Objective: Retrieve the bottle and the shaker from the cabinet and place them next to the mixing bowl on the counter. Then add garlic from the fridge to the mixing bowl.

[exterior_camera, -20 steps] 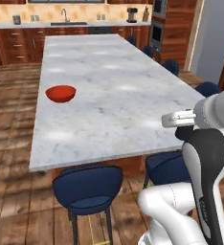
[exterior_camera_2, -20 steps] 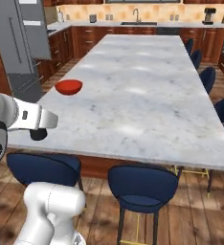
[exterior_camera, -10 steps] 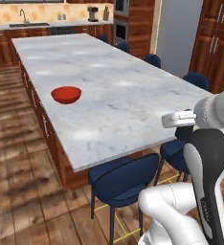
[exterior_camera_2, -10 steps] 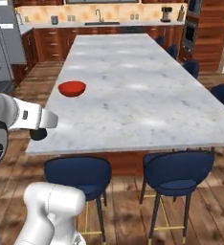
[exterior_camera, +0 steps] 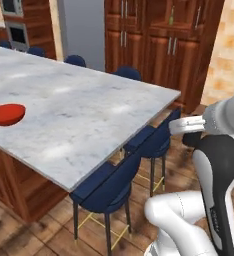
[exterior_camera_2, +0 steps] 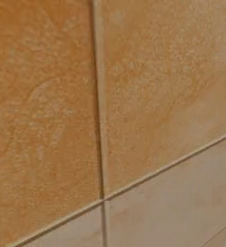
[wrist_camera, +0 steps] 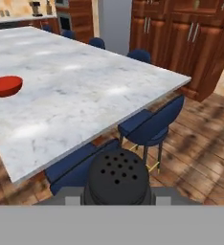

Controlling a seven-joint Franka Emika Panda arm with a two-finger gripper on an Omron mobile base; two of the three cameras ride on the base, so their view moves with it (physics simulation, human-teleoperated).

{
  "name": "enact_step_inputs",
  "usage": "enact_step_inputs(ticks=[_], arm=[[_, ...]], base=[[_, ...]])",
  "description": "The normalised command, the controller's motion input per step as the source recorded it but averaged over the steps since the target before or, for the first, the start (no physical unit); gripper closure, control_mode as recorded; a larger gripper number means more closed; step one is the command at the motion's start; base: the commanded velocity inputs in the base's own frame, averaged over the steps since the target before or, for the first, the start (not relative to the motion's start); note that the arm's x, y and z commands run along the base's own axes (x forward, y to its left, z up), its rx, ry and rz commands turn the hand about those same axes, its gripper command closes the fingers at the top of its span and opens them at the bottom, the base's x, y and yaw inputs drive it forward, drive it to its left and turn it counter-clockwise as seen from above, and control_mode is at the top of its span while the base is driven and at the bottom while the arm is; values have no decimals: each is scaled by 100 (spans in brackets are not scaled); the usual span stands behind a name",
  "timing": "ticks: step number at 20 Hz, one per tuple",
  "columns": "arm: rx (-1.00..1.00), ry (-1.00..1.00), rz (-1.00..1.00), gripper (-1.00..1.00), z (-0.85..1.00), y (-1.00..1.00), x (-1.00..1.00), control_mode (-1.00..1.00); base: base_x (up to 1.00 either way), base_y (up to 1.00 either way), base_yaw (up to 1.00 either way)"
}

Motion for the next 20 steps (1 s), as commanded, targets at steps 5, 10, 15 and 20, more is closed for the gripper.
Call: enact_step_inputs(ticks=[5, 10, 15, 20], arm=[[0, 0, 0, 100, 0, 0, 0, 100], [0, 0, 0, 100, 0, 0, 0, 100], [0, 0, 0, 100, 0, 0, 0, 100], [0, 0, 0, 100, 0, 0, 0, 100]], base=[[-36, 100, -47], [-10, 100, -36], [0, 100, -39], [0, 100, -44]])
